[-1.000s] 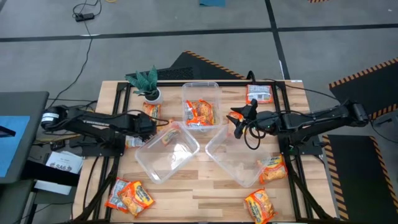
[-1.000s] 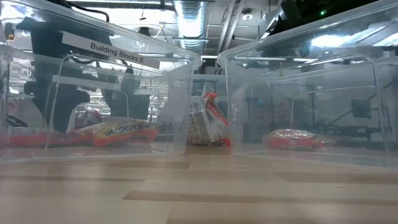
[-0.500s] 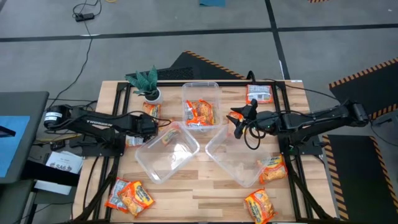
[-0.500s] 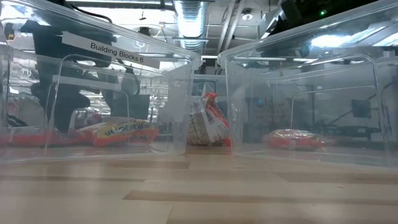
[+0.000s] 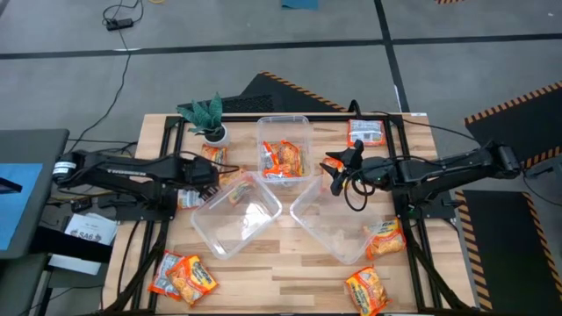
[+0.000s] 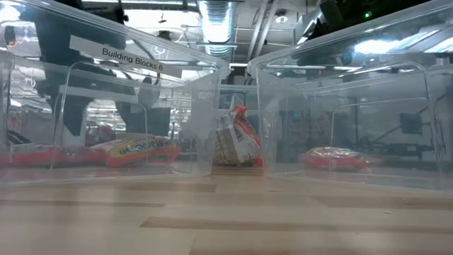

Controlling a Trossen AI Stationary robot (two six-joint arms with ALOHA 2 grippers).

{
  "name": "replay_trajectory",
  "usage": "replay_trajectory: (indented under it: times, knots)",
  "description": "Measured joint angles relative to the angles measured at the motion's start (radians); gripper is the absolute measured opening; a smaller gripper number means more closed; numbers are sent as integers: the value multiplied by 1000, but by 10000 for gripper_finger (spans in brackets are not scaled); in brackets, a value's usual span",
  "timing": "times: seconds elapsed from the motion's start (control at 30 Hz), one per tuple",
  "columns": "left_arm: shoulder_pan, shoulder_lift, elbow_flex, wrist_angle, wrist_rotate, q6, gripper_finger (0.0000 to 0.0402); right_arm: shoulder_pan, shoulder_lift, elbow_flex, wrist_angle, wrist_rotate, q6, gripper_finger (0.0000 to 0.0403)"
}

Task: Sort Maruchan noodles
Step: Put the orange noodle pack into the bottom left transparent container

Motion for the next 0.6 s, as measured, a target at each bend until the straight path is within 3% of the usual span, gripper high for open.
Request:
replay_trajectory:
  times: [0.37, 0.6]
  knots:
    - [23, -79, -4, 7, 28, 60, 4, 0, 0, 0, 0, 0, 0, 216]
    - [136, -39, -20, 81, 129, 163, 75, 0, 0, 0, 0, 0, 0, 216]
